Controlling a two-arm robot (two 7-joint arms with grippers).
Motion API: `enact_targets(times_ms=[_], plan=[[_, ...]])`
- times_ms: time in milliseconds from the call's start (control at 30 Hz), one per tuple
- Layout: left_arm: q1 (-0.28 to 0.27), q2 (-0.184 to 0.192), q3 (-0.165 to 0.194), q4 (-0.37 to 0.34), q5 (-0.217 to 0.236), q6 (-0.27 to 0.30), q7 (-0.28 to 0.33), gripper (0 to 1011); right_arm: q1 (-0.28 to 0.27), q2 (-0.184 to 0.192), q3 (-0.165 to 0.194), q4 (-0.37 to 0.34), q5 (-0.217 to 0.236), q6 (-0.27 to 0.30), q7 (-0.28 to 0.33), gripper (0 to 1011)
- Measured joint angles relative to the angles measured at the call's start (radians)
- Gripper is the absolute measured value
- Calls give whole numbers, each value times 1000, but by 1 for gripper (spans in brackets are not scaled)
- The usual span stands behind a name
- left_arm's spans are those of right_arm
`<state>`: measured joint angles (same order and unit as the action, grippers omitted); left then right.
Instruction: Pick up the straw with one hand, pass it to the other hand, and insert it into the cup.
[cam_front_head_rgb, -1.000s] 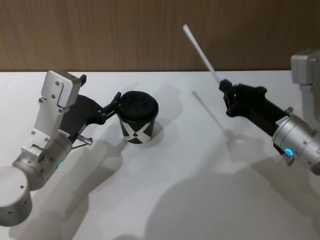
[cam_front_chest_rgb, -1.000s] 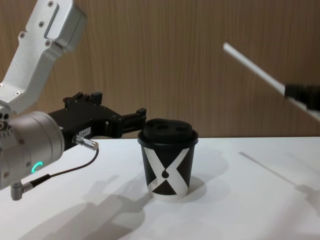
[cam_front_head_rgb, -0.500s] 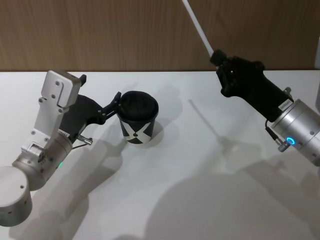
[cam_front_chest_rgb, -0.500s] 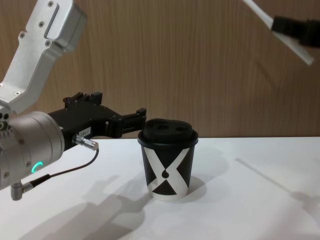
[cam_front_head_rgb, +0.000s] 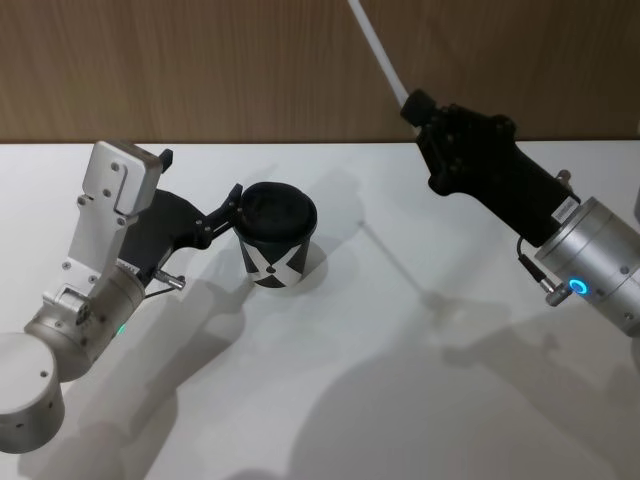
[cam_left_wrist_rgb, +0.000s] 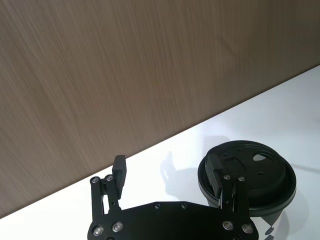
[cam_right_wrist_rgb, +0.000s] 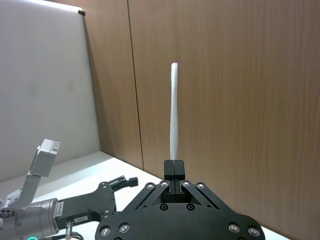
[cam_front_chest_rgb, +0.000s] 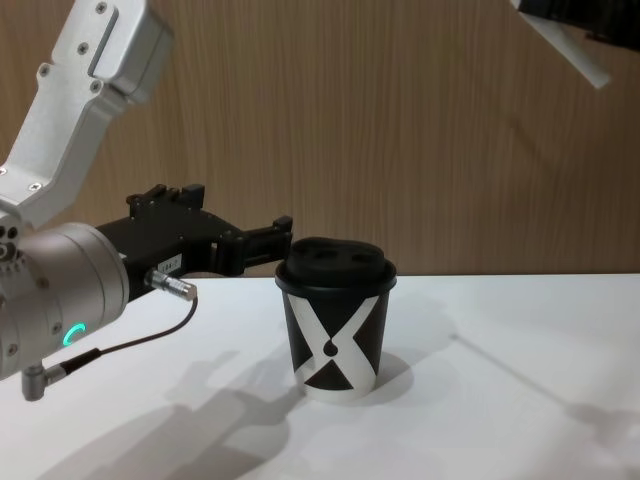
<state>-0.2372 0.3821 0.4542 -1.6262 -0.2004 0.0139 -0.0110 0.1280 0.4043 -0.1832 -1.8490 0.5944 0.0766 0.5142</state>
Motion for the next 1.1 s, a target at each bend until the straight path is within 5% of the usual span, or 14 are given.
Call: enact_targets(times_ms=[700,1100], plan=[[1,0,-4,-1,-1,-1,-2,1003,21,5,-48,-2,22,22,15,0],[8,5,-49,-27,-91,-23,-74,1003,27,5,-57,1,25,27,18,0]])
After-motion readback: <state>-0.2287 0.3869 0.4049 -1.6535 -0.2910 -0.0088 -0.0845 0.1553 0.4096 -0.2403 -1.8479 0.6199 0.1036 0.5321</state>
